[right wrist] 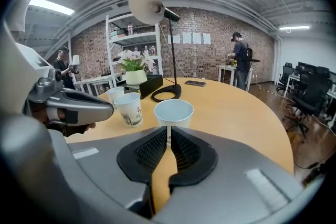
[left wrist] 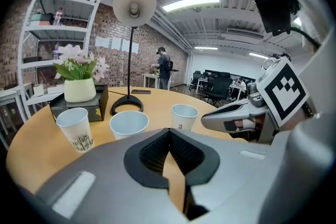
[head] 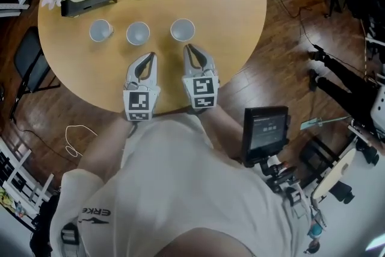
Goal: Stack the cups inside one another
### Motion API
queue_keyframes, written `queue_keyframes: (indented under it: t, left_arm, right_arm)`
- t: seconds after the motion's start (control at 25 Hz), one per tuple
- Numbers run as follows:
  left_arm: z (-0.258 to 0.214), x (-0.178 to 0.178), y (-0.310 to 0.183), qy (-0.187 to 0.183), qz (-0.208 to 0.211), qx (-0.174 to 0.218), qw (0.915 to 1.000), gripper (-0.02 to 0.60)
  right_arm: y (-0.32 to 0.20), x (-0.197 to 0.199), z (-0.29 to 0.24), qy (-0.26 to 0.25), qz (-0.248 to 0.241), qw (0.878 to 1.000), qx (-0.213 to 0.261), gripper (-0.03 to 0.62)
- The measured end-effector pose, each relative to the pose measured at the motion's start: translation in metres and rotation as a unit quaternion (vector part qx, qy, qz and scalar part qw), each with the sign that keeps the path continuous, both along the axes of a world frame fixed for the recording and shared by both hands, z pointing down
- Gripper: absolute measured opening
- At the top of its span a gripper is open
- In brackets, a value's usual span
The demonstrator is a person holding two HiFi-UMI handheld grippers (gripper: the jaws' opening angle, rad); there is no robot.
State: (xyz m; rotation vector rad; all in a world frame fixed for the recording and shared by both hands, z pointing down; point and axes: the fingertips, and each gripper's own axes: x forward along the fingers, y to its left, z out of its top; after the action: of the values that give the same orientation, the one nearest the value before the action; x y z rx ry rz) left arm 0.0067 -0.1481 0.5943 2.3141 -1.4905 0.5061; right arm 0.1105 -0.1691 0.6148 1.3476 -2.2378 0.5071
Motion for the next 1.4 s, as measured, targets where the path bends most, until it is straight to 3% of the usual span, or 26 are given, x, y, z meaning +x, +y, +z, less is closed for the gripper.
queue_keyframes:
  t: [0.12,0.32,0.56,0.76,0.88,1.12,1.4]
  left_arm:
    - [0.007,0.006,0.001,-0.001,0.006,-0.01,0.9999,0.002]
    - [0.014,0.008,0.002,-0.001,0.01,-0.018,0.9998,0.002]
    - [0.018,0.0,0.004,-0.005,-0.004,-0.027,0.9996,0.002]
    - [0.022,-0.006,0.003,-0.005,-0.01,-0.028,0.9995,0.002]
    - [0.021,-0.007,0.005,-0.006,-0.014,-0.028,0.9995,0.002]
    - [0.021,-0.01,0.006,-0.005,-0.019,-0.024,0.9995,0.002]
    - [0.003,-0.016,0.004,0.0,-0.022,-0.002,0.9997,0.002]
  right_arm:
    - [0.001,-0.002,0.013,0.003,-0.015,1.0,-0.021,0.094]
    - [-0.008,-0.008,0.029,0.015,-0.037,0.998,-0.046,0.29]
    - [-0.03,-0.013,0.031,0.021,-0.042,0.998,-0.036,0.378]
    - [-0.046,-0.018,0.035,0.033,-0.044,0.998,-0.022,0.39]
    - [-0.049,-0.018,0.033,0.04,-0.046,0.998,-0.008,0.328]
    - [-0.05,-0.02,0.027,0.042,-0.053,0.998,0.01,0.324]
    - [-0.052,-0.031,-0.01,0.035,-0.057,0.997,0.049,0.322]
